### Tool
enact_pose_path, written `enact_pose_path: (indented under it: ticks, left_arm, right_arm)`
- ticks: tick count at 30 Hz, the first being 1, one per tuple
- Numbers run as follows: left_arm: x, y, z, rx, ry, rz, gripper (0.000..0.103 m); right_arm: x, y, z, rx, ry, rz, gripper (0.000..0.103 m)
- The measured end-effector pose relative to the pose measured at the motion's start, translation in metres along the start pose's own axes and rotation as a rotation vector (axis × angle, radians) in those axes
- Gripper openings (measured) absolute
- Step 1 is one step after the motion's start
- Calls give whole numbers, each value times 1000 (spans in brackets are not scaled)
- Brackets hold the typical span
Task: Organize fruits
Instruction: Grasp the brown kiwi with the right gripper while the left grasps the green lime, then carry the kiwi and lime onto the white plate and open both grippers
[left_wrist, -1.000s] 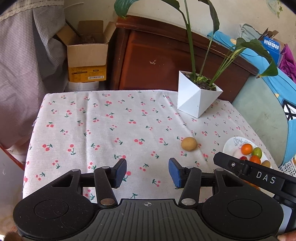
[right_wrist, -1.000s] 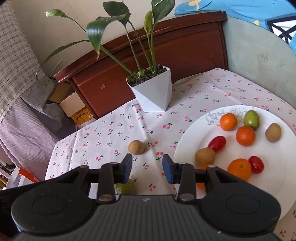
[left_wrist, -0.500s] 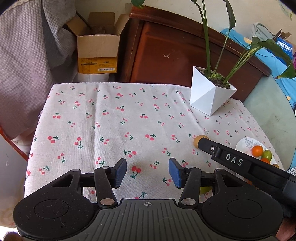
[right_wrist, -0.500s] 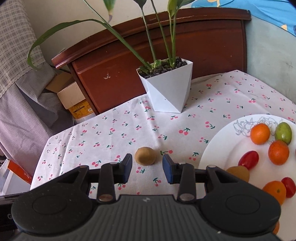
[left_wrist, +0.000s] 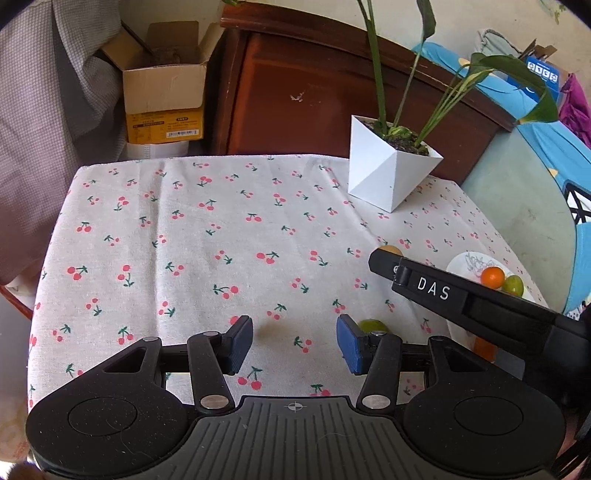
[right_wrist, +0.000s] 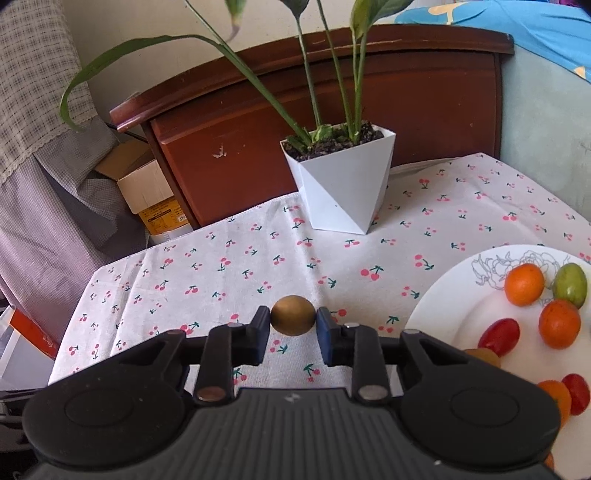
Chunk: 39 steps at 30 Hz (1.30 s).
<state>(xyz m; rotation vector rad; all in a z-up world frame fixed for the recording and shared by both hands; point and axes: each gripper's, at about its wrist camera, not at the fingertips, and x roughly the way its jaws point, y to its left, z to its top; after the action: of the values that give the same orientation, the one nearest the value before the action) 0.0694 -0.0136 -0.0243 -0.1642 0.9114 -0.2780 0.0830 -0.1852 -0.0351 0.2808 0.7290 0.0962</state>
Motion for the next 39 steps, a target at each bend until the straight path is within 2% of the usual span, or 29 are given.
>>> enact_pose_path:
  ticks: [10,16,19,21,29,34,39]
  left_arm:
    - [5,-33,-12,99,-13,-123,48]
    - [14,-43,-16,135,-24,-113,45]
    - [17,-46,-19,145,-29,-104,39]
    - [18,-50,-22,184,-40,-88,28]
    - [10,-58,-13,167,-94,-95,28]
    - [-2,-77,4,173,-155,-182,28]
    - [-1,-95,7,182,-174,-224,28]
  right_arm:
    - [-25,-23,-3,43,-31,-30,27]
    - [-37,-29,-2,57,-49,-28,27]
    - [-40,-31,-3,56,-49,-28,27]
    - [-42,-32,-5,57,-47,-30,27]
    - [-59,-40,-2,71,-70,-35,27]
    - [-99,-64,6,107,-146,-98,27]
    - [-128,-98,2,186,-151,-178,27]
